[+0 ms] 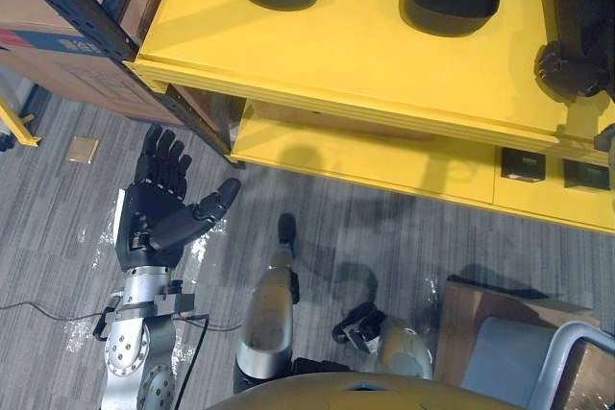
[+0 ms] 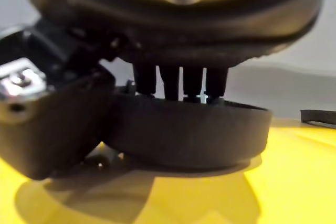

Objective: Walk over and take three plastic housings, then place them on the shelf

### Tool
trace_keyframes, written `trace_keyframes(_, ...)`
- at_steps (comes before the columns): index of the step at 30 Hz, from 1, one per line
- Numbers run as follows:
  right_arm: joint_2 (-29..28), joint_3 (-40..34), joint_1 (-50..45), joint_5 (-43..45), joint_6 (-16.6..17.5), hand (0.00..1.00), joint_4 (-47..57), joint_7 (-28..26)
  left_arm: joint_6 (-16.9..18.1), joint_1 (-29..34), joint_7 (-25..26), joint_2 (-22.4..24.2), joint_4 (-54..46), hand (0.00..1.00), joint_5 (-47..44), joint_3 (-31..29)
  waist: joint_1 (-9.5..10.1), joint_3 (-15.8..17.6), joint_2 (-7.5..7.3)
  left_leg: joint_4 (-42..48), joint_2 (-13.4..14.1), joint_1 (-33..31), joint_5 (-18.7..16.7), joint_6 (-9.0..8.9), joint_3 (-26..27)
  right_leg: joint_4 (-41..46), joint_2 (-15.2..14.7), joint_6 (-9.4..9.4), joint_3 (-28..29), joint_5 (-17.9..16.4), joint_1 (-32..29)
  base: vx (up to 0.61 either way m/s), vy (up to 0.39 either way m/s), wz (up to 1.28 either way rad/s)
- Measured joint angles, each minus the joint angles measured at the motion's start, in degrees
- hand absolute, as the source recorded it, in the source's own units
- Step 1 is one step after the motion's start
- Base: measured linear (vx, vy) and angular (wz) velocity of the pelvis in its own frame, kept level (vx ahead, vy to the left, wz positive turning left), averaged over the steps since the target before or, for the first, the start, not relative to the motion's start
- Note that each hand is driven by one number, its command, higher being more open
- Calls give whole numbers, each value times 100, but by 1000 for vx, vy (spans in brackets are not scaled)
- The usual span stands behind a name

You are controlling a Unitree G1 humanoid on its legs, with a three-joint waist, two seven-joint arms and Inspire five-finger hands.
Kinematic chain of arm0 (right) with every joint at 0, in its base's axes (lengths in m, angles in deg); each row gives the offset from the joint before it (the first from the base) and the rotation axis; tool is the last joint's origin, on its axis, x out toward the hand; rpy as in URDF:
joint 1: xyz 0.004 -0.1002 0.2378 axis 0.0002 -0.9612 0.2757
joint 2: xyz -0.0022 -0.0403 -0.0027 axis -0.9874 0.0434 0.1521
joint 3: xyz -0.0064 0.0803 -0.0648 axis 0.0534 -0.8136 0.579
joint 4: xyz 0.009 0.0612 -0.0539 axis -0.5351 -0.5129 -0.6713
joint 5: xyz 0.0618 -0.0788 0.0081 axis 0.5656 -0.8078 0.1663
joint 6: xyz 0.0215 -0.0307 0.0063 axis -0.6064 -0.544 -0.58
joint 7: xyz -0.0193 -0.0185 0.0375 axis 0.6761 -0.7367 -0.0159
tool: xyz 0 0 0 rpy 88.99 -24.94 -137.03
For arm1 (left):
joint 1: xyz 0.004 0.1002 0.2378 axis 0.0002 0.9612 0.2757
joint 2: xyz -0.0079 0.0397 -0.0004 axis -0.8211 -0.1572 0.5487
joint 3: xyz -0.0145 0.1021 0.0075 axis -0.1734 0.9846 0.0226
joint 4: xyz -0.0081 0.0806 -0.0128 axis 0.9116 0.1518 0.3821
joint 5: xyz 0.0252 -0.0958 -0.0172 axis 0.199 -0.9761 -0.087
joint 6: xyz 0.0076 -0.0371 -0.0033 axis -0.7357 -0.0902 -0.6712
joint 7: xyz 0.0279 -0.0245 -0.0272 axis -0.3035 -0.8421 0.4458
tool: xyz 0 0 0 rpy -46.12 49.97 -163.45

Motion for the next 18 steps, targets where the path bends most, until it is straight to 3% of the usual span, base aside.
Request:
trace_keyframes(7, -31, -33, -10, 191, -18, 100, -4, 111, 0, 0, -2, 4, 0, 100, 1, 0, -4, 0, 0, -1, 0, 10, 2, 1, 0, -2, 0, 2, -2, 1, 14, 0, 0, 0)
trace_keyframes(14, -614, -665, -392, 415, -48, 100, 176, 442, -7, 2, -2, 79, -7, 100, 3, 26, -43, -15, 18, -62, -31, 206, -8, 8, 26, -56, -16, 14, -9, 8, 201, 0, 0, 0)
trace_keyframes(18, -919, -952, -750, 417, -252, 100, 414, 515, -22, 11, 0, 249, -8, 100, 6, 50, -96, -224, 64, -122, -80, 280, -27, 39, 48, -215, -12, 106, -30, 68, 308, 46, -26, 1)
